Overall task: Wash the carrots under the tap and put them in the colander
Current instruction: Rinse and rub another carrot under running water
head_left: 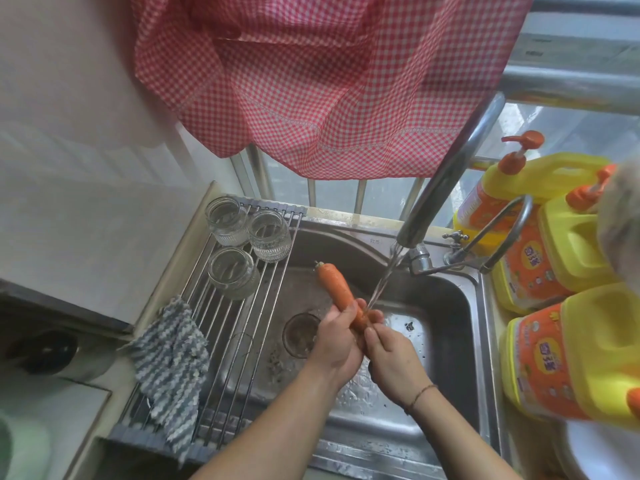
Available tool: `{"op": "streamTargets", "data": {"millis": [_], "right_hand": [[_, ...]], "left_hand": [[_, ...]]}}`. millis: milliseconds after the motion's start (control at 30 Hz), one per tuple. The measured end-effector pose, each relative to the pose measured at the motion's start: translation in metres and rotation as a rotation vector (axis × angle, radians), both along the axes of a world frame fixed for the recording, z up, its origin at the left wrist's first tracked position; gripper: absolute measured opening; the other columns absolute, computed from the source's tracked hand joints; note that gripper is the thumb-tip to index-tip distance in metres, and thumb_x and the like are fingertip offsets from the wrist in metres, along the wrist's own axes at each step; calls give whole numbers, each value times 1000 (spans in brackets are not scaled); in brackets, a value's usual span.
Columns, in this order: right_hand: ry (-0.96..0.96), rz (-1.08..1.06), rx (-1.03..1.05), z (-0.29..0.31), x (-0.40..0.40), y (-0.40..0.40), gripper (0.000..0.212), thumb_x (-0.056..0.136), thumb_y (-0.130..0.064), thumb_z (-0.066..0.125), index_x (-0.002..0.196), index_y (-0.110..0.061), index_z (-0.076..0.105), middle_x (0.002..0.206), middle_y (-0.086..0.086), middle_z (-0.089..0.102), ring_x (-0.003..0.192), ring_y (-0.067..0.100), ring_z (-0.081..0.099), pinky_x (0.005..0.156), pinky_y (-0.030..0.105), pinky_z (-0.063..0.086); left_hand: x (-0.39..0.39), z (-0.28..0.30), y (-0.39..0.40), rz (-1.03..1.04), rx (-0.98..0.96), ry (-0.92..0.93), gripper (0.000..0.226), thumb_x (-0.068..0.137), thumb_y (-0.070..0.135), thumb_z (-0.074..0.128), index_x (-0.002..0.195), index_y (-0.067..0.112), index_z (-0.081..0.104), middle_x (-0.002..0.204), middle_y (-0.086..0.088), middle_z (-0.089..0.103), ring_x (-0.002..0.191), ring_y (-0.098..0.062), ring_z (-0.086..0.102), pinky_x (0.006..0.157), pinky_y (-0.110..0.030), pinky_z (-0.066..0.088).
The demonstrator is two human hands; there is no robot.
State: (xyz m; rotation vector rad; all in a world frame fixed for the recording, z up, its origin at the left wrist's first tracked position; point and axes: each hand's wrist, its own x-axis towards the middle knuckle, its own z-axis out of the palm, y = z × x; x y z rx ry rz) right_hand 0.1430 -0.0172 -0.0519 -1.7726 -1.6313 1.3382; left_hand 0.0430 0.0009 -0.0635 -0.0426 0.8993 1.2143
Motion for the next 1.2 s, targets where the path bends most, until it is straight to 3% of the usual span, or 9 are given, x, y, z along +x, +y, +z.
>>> {"op": "streamTargets", "data": {"millis": [100, 200, 300, 433, 533, 733, 933, 1033, 1200], "right_hand": [[-91, 36, 46, 6, -2, 8, 34, 100, -20, 43, 68, -22, 54, 66, -8, 56, 64, 11, 53, 56, 21, 36], [-158, 63, 59, 8, -6, 12, 27, 101, -26, 38, 83, -25, 58, 80, -5, 60, 82, 21, 60, 69, 33, 44], [-250, 50, 37, 14, -12, 13, 36, 100, -35, 30, 75, -25, 54, 77, -5, 59, 79, 21, 58, 67, 35, 45], [-339, 5, 2, 14, -16, 19, 44, 100, -42, 26, 75, -22, 57, 77, -2, 60, 77, 21, 58, 62, 32, 40], [-277, -107, -62, 5, -13, 28, 50, 100, -40, 30, 62, -20, 56, 74, 4, 64, 72, 23, 58, 61, 33, 41], [-2, -49, -2, 4, -11, 21, 46, 102, -30, 34, 60, -23, 52, 58, -2, 55, 56, 14, 52, 52, 28, 36], [-195, -143, -72, -6, -13, 31, 53, 99, -41, 34, 66, -16, 67, 67, 4, 66, 67, 21, 62, 58, 33, 47], [-175, -203, -101, -6, -10, 32, 53, 100, -42, 35, 63, -16, 63, 68, 5, 65, 69, 22, 62, 60, 31, 45], [-64, -32, -41, -8, -13, 9, 35, 102, -30, 38, 78, -20, 60, 77, -6, 65, 69, 5, 59, 56, 19, 41]], "left_hand": [[-1, 0, 1, 0, 51, -60, 17, 102, -1, 37, 118, 3, 42, 103, -18, 47, 78, -23, 69, 73, -31, 59], [-7, -3, 0, -21, 107, -155, 32, 91, -5, 47, 120, 5, 40, 105, -18, 47, 92, -26, 70, 79, -34, 59], [-9, -1, 0, -85, 116, -141, 40, 84, -2, 52, 121, 8, 40, 117, -22, 46, 100, -25, 67, 82, -33, 57], [-4, -3, 0, -90, 76, -69, 21, 100, -1, 40, 120, 5, 43, 98, -21, 66, 88, -24, 69, 80, -33, 58], [1, -5, -2, -47, 101, -54, 45, 93, -5, 48, 135, 4, 33, 100, -22, 59, 93, -26, 68, 82, -34, 58], [-3, -3, 10, -37, 70, -5, 42, 101, -7, 31, 141, 2, 30, 116, -20, 42, 92, -24, 72, 75, -33, 59], [9, -9, 3, -33, 41, 45, 32, 101, -1, 38, 132, 4, 34, 114, -29, 60, 107, -33, 63, 99, -47, 51], [13, -9, -1, -23, 63, 44, 35, 102, -2, 37, 136, 1, 32, 108, -28, 63, 99, -29, 67, 85, -36, 57], [15, -14, 5, -26, -75, 231, 12, 101, 2, 40, 111, -1, 45, 71, -14, 61, 60, -19, 61, 61, -30, 54]]}}
